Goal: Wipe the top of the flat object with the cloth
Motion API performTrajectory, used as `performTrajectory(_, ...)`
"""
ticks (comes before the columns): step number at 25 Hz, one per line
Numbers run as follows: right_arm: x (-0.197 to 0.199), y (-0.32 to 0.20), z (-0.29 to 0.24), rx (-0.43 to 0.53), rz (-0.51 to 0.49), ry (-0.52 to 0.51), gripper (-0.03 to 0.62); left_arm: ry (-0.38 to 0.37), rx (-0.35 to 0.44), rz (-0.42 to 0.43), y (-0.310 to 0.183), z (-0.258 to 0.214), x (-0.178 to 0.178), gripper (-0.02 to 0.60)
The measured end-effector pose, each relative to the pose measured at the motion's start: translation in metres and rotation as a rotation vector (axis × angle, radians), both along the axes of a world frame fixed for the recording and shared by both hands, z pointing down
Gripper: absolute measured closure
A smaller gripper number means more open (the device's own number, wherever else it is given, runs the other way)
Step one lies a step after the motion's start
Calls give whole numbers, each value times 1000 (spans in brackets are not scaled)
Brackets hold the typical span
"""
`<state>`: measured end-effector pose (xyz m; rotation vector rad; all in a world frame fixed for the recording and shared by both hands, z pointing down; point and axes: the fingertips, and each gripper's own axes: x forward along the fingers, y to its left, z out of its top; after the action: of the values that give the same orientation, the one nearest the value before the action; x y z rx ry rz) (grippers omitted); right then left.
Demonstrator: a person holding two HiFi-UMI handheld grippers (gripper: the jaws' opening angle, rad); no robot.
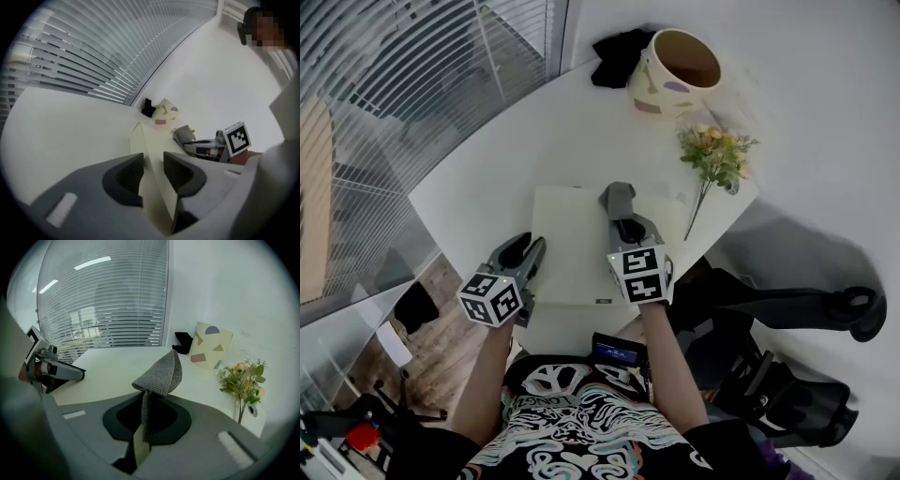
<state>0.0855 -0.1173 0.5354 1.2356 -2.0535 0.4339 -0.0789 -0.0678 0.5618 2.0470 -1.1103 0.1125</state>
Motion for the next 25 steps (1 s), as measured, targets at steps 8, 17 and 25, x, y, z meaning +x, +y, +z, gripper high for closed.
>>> performTrajectory(8,-11,-1,0,-4,-28,-1,580,6,-2,-1,0,0,0,394)
performTrajectory(17,-20,-1,-1,-4,-47,-6,580,7,-1,-2,1,-1,0,394)
performTrajectory(25,-27,-1,4,-14,-52,-11,580,10,-3,-2,0,0,0,394)
